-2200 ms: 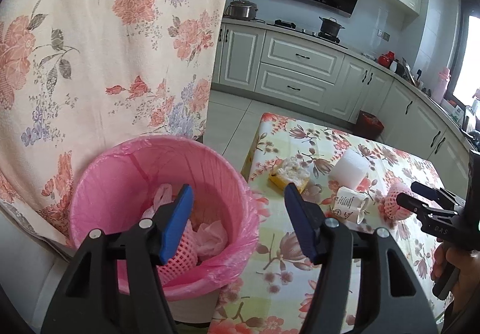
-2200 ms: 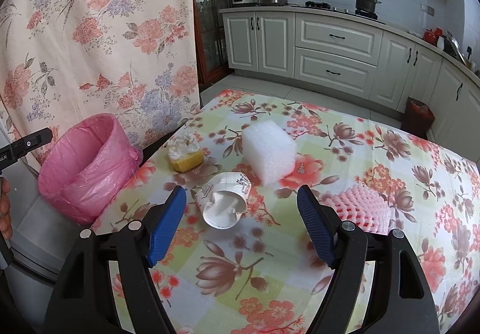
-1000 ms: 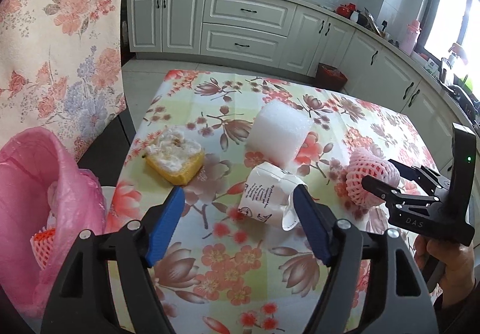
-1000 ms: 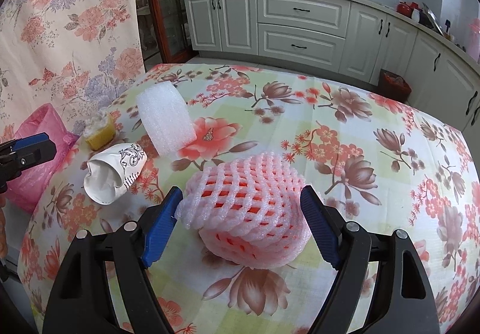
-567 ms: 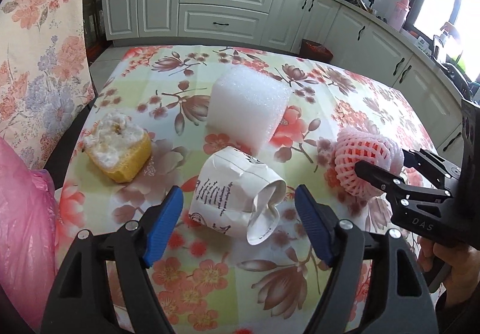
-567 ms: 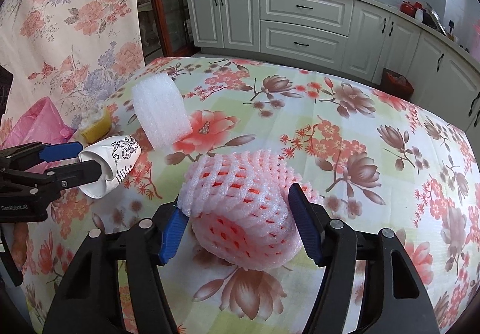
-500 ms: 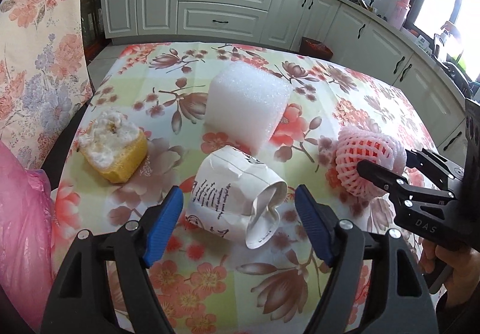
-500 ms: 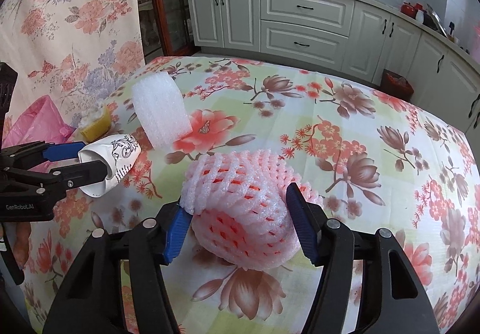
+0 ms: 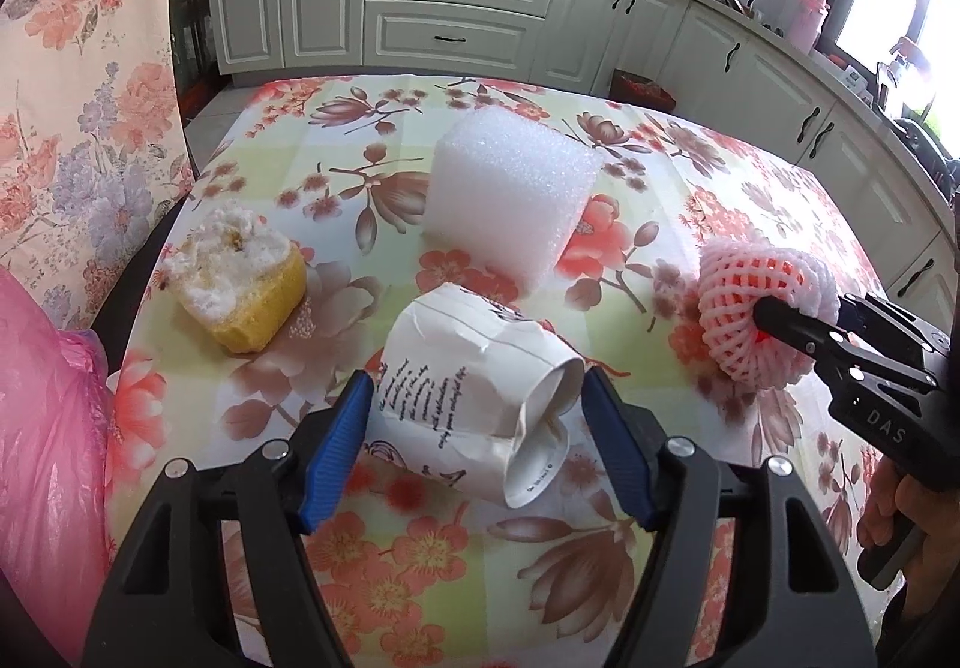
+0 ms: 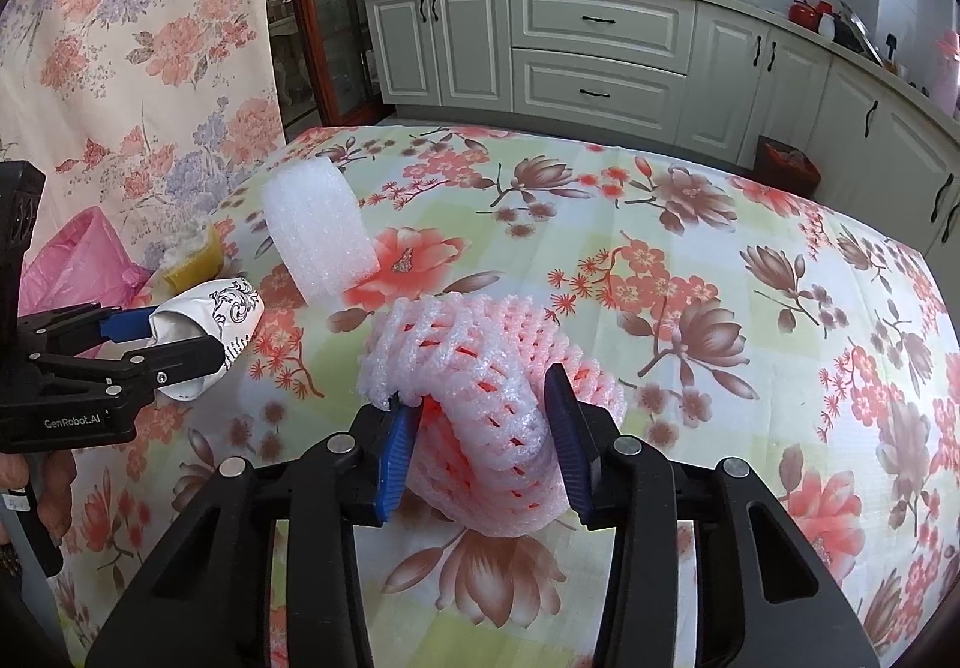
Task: Collect trash
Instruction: 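Grasp the white paper cup with the left tool while the right tool holds the foam net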
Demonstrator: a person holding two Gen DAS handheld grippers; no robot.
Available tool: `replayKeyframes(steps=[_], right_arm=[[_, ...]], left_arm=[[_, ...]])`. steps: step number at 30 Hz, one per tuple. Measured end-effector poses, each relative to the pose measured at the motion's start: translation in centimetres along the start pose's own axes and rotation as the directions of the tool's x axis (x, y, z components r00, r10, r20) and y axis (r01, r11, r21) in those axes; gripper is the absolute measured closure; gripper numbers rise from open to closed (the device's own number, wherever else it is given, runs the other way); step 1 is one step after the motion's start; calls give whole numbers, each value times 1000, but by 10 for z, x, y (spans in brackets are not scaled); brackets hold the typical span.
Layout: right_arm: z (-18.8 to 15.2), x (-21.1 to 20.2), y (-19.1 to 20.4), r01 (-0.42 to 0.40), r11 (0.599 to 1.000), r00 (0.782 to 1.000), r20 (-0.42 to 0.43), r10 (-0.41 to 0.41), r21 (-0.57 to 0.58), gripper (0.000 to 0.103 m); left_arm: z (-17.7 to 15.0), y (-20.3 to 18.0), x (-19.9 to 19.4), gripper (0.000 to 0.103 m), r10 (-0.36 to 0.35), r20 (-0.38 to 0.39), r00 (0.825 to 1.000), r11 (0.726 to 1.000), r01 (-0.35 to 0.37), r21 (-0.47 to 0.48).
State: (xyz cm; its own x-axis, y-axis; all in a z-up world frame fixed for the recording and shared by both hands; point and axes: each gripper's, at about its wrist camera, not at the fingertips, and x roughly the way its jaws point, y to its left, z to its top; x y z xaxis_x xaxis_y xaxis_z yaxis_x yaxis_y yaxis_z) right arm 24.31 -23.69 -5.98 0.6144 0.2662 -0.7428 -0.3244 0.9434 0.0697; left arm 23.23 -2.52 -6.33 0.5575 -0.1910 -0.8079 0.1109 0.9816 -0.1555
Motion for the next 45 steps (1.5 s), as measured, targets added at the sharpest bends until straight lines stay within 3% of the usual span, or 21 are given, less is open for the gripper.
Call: replayKeyframes(steps=[22,45], right_arm=[[-2,-59,26,-9,1000,997,83,10,-11,65],[21,-100,104,-28,991,986,158,49,-132,65]], left_arm=[[-19,8,-83,34,17,126,992,999,-13,-33],[-37,69,-164,34,83,246,966,991,-55,-120]])
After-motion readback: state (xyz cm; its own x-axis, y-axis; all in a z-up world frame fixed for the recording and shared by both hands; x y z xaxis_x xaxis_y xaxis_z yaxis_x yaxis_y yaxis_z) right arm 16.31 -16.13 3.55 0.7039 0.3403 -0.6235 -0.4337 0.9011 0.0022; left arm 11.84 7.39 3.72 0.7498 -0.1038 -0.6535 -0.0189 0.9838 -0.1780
